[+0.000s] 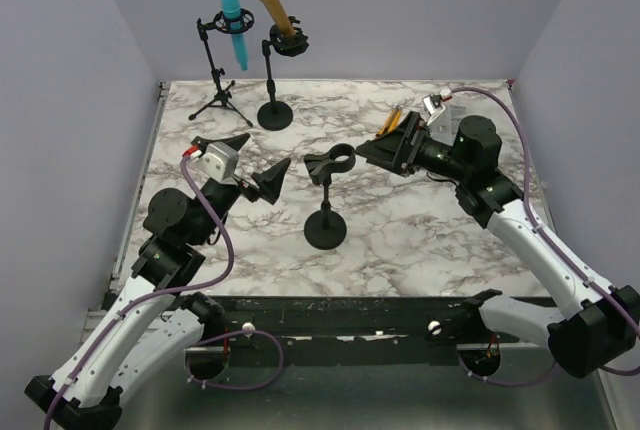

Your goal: Remove the microphone from the stand

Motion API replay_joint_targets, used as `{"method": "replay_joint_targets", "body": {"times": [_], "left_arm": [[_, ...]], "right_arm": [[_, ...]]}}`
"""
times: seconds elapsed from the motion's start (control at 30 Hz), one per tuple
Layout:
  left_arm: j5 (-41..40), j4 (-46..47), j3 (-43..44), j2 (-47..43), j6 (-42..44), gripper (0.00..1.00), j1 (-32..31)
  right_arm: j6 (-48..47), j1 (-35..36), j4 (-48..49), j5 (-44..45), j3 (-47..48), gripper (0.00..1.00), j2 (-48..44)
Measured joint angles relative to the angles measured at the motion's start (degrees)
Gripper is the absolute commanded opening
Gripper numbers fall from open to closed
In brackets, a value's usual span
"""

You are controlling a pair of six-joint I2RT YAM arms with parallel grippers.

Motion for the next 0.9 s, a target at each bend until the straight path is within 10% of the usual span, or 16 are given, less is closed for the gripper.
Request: {"method": "replay_joint_targets", "body": {"times": [0.33,0.9], "left_arm": [[-3.8,0.8,-0.3,0.8,-0.4,0.99,0.0],[-3.3,0.8,-0.3,1.4,-1.1,0.99,0.0]], "right_arm": [[3.7,8.2,4.1,1.0,2.1,1.0,5.2],[7.5,9.6,7.7,3.0,2.8,0.56,10.4]]}}
